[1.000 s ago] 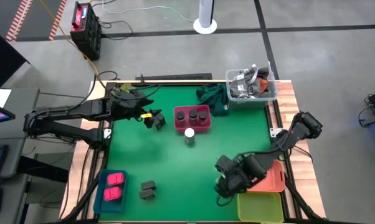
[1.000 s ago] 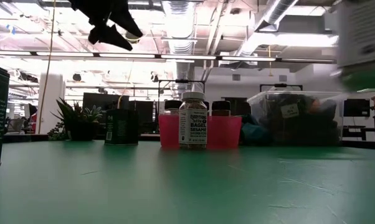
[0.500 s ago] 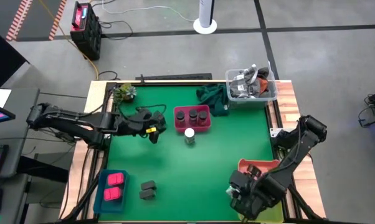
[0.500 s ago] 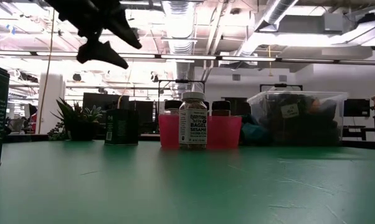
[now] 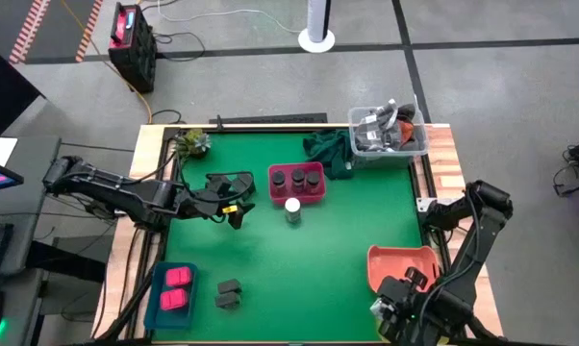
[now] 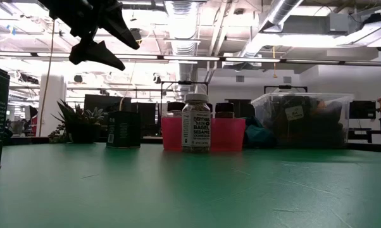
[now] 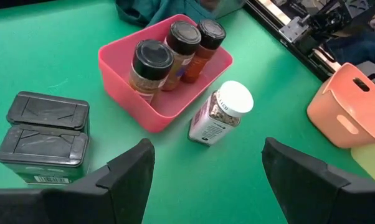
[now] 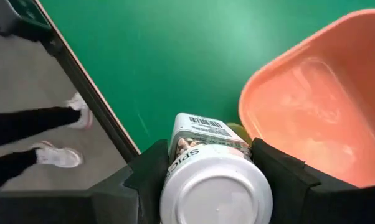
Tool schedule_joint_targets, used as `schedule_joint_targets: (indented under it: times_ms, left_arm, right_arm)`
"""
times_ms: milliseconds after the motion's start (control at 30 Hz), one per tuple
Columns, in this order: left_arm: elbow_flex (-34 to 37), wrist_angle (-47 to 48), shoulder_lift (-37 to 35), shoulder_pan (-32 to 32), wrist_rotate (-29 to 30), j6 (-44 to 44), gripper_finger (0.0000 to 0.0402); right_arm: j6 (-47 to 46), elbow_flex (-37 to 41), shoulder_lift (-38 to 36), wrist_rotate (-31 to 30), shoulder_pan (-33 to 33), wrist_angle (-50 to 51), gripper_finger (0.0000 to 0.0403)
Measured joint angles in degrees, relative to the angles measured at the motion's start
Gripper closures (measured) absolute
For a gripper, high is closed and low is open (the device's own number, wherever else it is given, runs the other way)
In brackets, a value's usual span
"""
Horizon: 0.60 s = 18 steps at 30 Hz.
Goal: Sort spices by type
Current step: Put the bottom white seasoning bottle into the yellow bin
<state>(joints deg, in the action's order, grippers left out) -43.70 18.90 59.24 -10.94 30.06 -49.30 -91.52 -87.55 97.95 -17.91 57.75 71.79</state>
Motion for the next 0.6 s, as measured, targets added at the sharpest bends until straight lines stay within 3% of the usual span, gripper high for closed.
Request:
schedule_joint_targets:
  times_ms: [400, 600]
  left_arm:
    - [0.00, 0.04, 0.00, 0.02, 0.31, 0.52, 0.0118]
    - [0.00, -0.19, 0.00, 0.02, 0.34, 0.44, 0.0118]
  right_arm:
    - [-8.47, -1.38, -0.09, 4.27, 5.72, 6.75, 0.0175]
    - [-10.98, 3.08, -0.07, 4.32, 6.10, 0.99, 0.0175]
